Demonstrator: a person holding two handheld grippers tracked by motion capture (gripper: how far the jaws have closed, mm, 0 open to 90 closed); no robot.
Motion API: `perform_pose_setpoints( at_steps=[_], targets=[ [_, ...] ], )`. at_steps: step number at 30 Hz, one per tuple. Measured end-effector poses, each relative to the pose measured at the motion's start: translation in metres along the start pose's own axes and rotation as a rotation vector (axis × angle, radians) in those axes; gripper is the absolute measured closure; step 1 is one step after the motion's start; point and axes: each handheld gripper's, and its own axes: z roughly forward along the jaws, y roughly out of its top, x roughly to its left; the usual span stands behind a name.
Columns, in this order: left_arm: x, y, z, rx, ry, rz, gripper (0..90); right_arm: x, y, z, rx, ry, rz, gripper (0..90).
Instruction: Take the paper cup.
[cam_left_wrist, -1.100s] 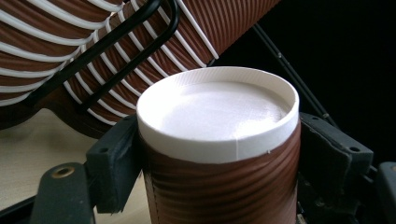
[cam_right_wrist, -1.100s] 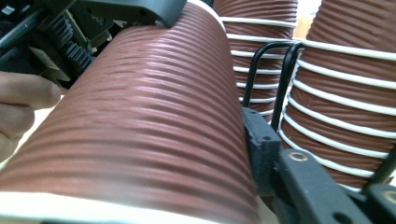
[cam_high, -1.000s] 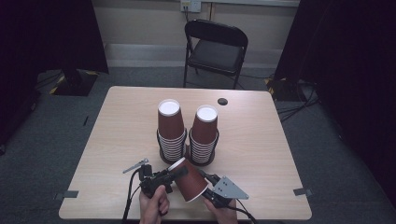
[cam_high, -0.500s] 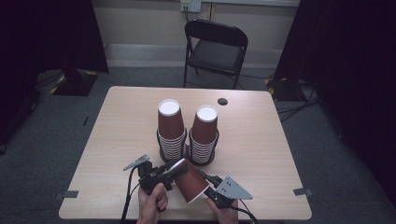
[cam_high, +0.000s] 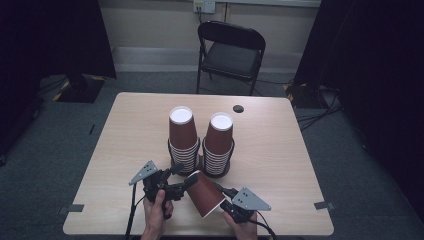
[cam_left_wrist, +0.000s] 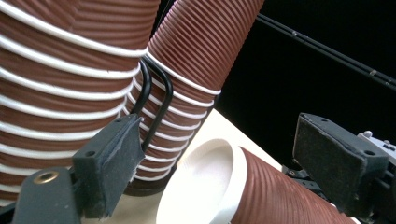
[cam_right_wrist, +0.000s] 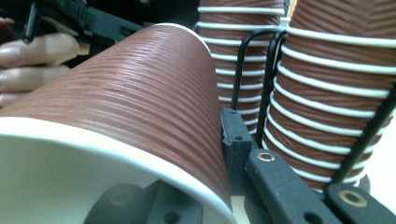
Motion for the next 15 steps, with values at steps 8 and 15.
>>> perform_pose_setpoints(
  at_steps=[8,15],
  targets=[
    [0.0,0.0,-0.004,0.02,0.115,0.183,17.1,-0.005,-0.002,-0.003,0.058,-0.015,0.021,86.3],
    [-0.001,0.0,-0.01,0.068,0.164,0.308,17.7,-0.011,-0.001,-0.005,0.125,0.001,0.083,86.3]
  ],
)
